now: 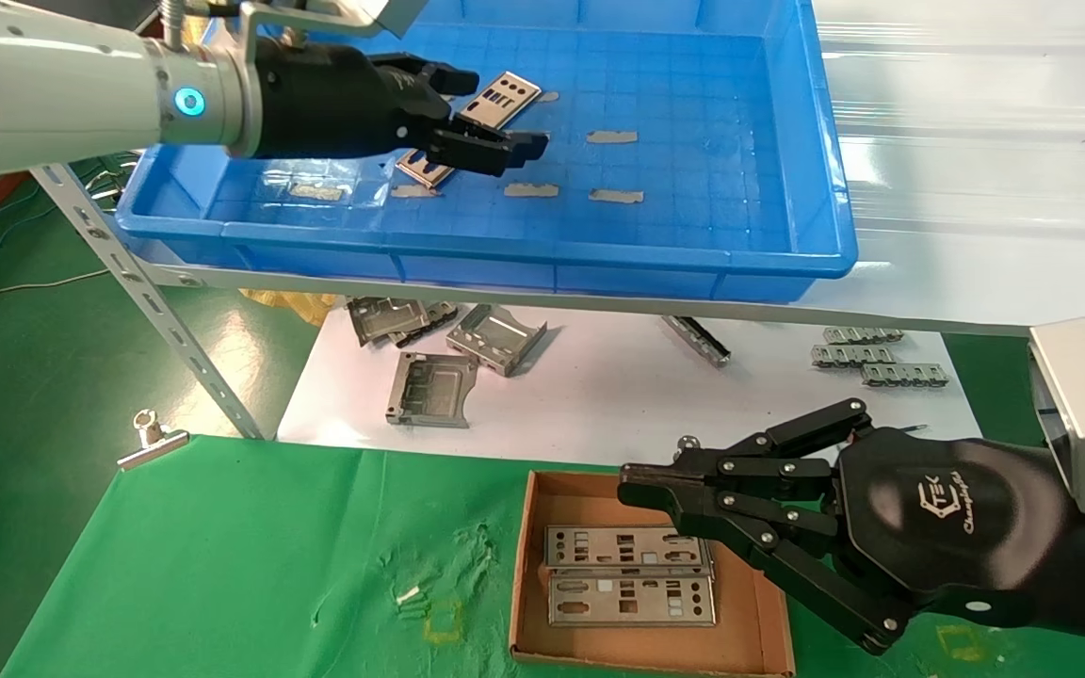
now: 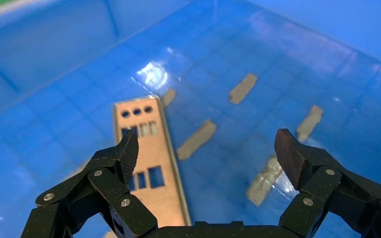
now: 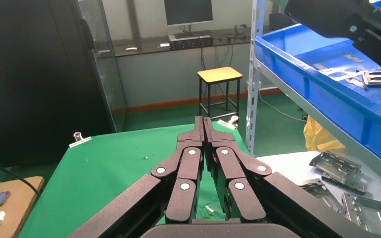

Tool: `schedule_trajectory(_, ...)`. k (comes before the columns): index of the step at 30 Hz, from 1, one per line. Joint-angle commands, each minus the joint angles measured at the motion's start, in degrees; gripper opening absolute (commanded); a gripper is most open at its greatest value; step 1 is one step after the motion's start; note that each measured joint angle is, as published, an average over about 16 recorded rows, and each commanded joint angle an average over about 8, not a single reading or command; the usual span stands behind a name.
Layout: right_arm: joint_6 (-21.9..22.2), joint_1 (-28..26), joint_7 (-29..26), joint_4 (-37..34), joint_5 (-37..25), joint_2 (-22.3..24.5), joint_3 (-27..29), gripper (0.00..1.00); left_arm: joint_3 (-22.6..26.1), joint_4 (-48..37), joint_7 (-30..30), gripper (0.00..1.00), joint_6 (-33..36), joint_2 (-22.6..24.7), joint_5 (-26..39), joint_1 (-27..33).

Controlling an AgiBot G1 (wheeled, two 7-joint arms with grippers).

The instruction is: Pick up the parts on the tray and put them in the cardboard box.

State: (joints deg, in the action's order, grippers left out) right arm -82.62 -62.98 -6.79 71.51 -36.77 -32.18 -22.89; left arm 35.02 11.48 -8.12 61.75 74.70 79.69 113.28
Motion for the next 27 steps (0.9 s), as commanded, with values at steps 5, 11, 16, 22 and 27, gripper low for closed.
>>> schedule_trajectory(5, 0.0, 0.0, 0.0, 0.0, 0.0, 0.0, 0.0, 1.0, -0.2, -4.0, 1.8, 1.0, -3.4, 1.7, -0.2, 0.5)
schedule_trajectory(11, 0.0, 0.0, 0.0, 0.0, 0.0, 0.0, 0.0, 1.0, 0.2, -5.5, 2.7, 1.0, -6.2, 2.5, 0.0, 0.3)
schedule_trajectory(16, 0.0, 0.0, 0.0, 0.0, 0.0, 0.0, 0.0, 1.0, 0.6, -5.6, 1.9, 0.51, -7.1, 2.8, 0.0, 0.0)
schedule_trajectory(22, 0.0, 0.0, 0.0, 0.0, 0.0, 0.0, 0.0, 1.0, 1.1, -4.7, 1.4, 0.0, -8.3, 2.9, -0.3, -0.5)
schedule_trajectory(27, 0.0, 0.0, 0.0, 0.0, 0.0, 0.0, 0.0, 1.0, 1.7, -3.8, 2.1, 0.0, -9.2, 2.9, -0.5, -1.0)
